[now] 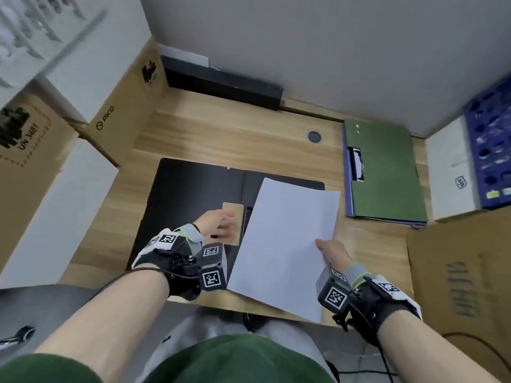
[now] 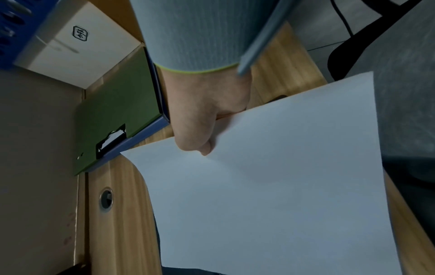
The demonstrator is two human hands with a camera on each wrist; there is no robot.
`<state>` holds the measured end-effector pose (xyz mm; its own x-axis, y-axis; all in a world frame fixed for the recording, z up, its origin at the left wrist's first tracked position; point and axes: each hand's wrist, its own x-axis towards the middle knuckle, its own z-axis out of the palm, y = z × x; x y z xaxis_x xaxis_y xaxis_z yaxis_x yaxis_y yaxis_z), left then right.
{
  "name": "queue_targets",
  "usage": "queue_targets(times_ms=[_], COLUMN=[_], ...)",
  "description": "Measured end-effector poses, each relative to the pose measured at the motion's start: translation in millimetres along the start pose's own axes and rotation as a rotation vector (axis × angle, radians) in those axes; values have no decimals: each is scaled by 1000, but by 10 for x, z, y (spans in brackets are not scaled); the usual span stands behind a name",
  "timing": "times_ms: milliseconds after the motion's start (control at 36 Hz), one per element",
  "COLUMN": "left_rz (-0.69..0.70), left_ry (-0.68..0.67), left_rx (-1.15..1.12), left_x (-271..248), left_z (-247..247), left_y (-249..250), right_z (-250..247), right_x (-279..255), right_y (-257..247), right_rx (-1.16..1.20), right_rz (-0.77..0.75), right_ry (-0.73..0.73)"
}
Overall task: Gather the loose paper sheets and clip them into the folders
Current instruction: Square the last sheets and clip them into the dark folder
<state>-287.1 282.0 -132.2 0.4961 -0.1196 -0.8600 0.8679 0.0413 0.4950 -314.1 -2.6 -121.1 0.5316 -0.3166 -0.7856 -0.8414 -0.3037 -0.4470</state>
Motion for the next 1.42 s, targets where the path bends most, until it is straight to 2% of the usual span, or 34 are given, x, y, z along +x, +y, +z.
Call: queue_targets(times_ms=[111,222,389,472,556,639,722,833,944,1028,1194,1333,1417], left_rz=[-35,-65,-58,-45,-66,-3,79,99,87,82,-23,7,12], left_ry=[55,122,208,170,237,285,276,337,329,283,376,535,551], left_rx=[17,-22,-243,-341,-380,-452,-479,-455,-363,-177,57,488,661], left_x=[134,241,361,447,491,541,561,619,637,591,594,629,628], left_z=[138,254,341,327,360,418,436,492,532,581,613,714,763], left_y=[0,7,194,257,318,376,437,482,429,352,292,284,290], right_z=[-153,-237,-339,-360,-389,-441,-473,-538,-562,-556,-542,-548,-551], right_x=[210,421,605,678,814,889,945,988,955,959,902,893,893], right_y=[2,29,-41,-108,-172,-244,-268,-242,-185,-119,-37,56,105], right_rx=[-33,92,166,168,182,171,181,168,192,152,116,158,174], right_rz=[9,102,152,136,138,136,125,97,68,50,6,0,-11], right_ry=[-42,-74,-156,-204,-219,-254,-281,-305,-351,-360,-376,-393,-371])
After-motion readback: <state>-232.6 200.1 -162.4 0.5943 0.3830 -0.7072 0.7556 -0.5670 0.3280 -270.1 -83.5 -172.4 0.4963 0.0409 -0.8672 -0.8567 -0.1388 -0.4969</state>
